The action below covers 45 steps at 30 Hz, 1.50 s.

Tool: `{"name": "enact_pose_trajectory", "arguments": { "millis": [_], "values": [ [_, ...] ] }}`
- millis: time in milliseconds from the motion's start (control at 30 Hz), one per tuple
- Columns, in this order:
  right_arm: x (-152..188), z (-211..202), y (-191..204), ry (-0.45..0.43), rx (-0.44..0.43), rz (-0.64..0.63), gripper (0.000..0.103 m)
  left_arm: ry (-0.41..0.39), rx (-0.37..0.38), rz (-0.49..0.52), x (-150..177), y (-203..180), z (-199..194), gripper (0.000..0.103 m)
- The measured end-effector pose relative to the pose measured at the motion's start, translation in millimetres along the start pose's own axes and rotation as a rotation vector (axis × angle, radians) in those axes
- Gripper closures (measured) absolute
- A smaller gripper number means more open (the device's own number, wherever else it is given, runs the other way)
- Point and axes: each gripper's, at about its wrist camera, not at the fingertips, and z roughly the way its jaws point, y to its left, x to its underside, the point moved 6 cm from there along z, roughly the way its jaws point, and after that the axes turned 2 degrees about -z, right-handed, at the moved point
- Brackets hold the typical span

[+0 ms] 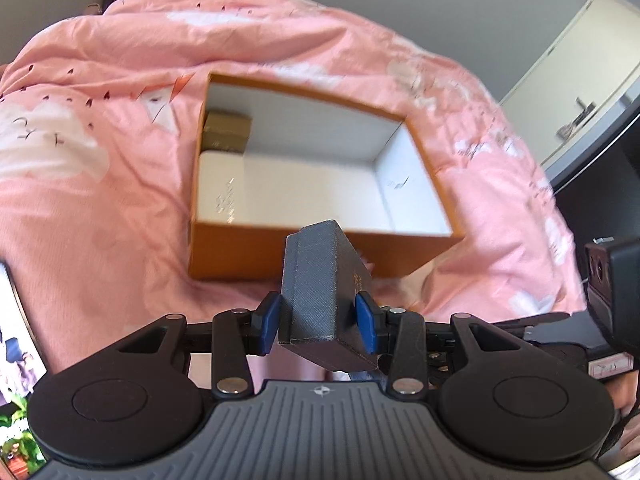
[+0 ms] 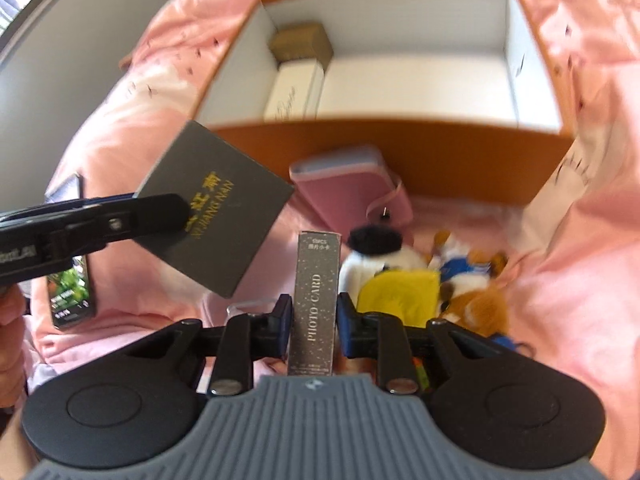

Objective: Organize objects
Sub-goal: 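Carry the grey box with the left gripper into the box while the right carries the photo card pack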

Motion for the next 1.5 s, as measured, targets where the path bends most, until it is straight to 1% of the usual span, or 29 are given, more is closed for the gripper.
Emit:
{"name": "enact_pose_trajectory", "arguments": {
  "millis": [100, 233, 367, 433, 533, 633, 700, 833, 1000, 1167, 1300, 1400, 1500],
  "values": [
    [-13, -19, -3, -0.052, -0.004, 0.002, 0.079, -0.029, 0.015, -0.028, -12, -4, 1, 0.057],
    [-24, -51, -9, -0.138, -0.008, 0.018, 0.079, -0.073, 0.017, -0.024, -27, -12, 4, 0.057],
    [-42, -77, -16, -0.232, 0.049, 0.009, 0.079, -0.104, 0.014, -0.024, -43, -17, 9, 0.057],
    [-52, -87, -20, -0.276, 0.08, 0.009, 0.079, -0.116, 0.0, -0.014, -49, -19, 14, 0.057],
    [-72, -98, -29, -0.344, 0.106, 0.022, 0.079, -0.119, -0.021, 0.004, -59, -20, 25, 0.057],
    [-92, -105, -39, -0.401, 0.104, 0.043, 0.079, -0.123, -0.028, 0.009, -71, -18, 37, 0.057],
    [-106, -102, -44, -0.422, 0.103, 0.055, 0.079, -0.123, -0.034, -0.007, -79, -15, 48, 0.057],
    [-128, -79, -53, -0.429, 0.107, 0.08, 0.079, -0.087, -0.07, -0.063, -83, -2, 82, 0.057],
    [-139, -35, -72, -0.368, 0.105, 0.143, 0.079, -0.003, -0.093, -0.093, -74, 13, 115, 0.057],
    [-139, 1, -86, -0.302, 0.097, 0.191, 0.079, 0.057, -0.138, -0.092, -69, 21, 133, 0.057],
    [-140, 19, -89, -0.265, 0.085, 0.198, 0.079, 0.123, -0.139, -0.095, -67, 26, 143, 0.057],
    [-141, 28, -88, -0.252, 0.074, 0.195, 0.079, 0.168, -0.128, -0.131, -66, 33, 151, 0.057],
    [-141, 36, -86, -0.24, 0.067, 0.189, 0.079, 0.182, -0.107, -0.16, -65, 39, 155, 0.057]
  ]
}}
